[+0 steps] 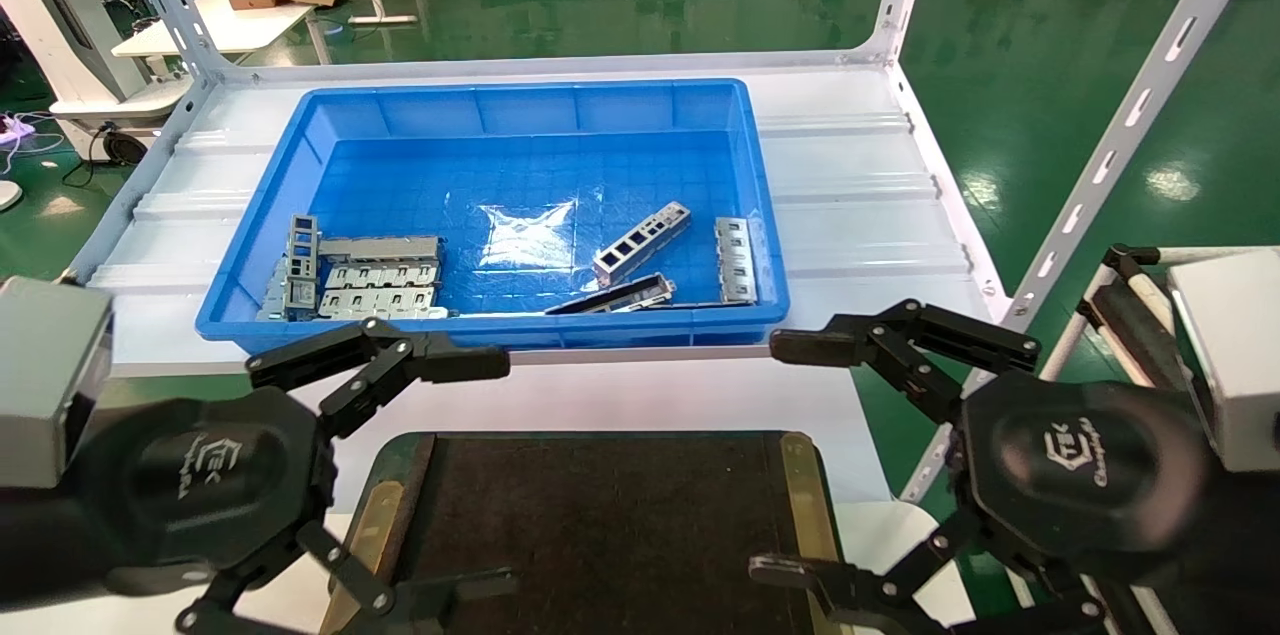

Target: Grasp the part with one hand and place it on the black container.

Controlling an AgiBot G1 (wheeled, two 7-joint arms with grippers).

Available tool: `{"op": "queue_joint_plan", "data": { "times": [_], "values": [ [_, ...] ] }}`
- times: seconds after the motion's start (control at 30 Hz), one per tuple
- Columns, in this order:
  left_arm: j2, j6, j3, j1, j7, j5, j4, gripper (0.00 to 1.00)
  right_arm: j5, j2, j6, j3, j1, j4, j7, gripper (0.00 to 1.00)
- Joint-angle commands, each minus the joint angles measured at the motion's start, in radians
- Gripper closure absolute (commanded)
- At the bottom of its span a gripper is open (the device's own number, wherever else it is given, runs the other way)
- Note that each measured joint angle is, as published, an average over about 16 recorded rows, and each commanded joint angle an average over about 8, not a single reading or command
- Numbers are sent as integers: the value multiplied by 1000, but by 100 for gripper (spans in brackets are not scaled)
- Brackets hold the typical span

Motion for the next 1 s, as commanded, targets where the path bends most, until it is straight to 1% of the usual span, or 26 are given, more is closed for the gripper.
{"op": "queue_joint_plan", "data": {
  "times": [0.03, 0.23, 0.43, 0.63, 0.8, 1.0],
  "values": [
    [5, -2, 4, -9, 1, 10, 0, 0, 0, 0, 0, 0, 0, 0, 0, 0],
    [36, -71, 32, -51, -19, 95, -6, 0, 0, 0, 0, 0, 0, 0, 0, 0],
    [91, -183, 65, -107, -83, 186, -6, 0, 0, 0, 0, 0, 0, 0, 0, 0],
    [165, -312, 111, -168, -162, 299, -3, 0, 0, 0, 0, 0, 0, 0, 0, 0],
    [238, -388, 156, -226, -225, 386, 27, 0, 0, 0, 0, 0, 0, 0, 0, 0],
    [332, -455, 211, -285, -249, 486, 115, 0, 0, 0, 0, 0, 0, 0, 0, 0]
  ]
}}
